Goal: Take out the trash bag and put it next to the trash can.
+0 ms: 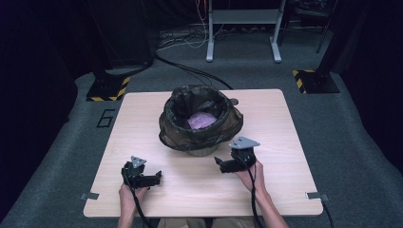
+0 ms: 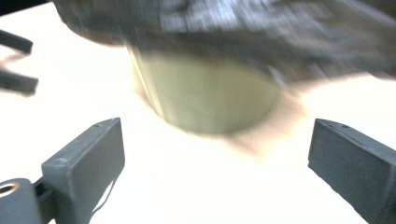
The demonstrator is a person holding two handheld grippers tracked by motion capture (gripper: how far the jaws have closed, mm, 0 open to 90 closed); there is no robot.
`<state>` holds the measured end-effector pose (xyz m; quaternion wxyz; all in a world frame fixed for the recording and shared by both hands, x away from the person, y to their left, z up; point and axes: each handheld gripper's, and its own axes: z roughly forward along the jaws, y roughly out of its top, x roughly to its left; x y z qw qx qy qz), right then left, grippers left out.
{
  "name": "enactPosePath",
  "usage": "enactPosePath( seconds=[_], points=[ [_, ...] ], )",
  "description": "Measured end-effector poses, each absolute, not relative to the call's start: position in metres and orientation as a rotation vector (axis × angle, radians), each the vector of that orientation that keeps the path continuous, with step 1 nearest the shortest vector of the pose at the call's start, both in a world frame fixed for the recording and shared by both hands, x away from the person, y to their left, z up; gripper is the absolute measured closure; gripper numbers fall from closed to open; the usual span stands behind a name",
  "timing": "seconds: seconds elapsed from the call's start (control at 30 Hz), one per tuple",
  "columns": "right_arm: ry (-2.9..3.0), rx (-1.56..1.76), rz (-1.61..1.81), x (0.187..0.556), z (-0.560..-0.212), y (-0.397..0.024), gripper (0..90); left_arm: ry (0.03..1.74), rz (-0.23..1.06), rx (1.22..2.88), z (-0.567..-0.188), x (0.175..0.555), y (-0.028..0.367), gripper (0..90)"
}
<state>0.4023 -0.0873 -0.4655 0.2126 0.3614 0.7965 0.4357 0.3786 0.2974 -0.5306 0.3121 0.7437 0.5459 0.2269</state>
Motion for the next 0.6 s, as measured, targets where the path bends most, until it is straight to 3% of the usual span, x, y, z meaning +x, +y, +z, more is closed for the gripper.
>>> enactPosePath(
  seconds=[0.23, 0.6],
  points=[
    [2.165, 1.035, 1.155, 0.4, -0.461, -0.12, 3.4, 1.402, 0.538, 1.98, -0.524, 0.384, 0.297, 0.0],
    [2.179, 1.015, 1.127, 0.429, -0.449, -0.118, 2.7, 1.23, 0.551, 1.896, -0.5, 0.403, 0.287, 6.4]
  ],
)
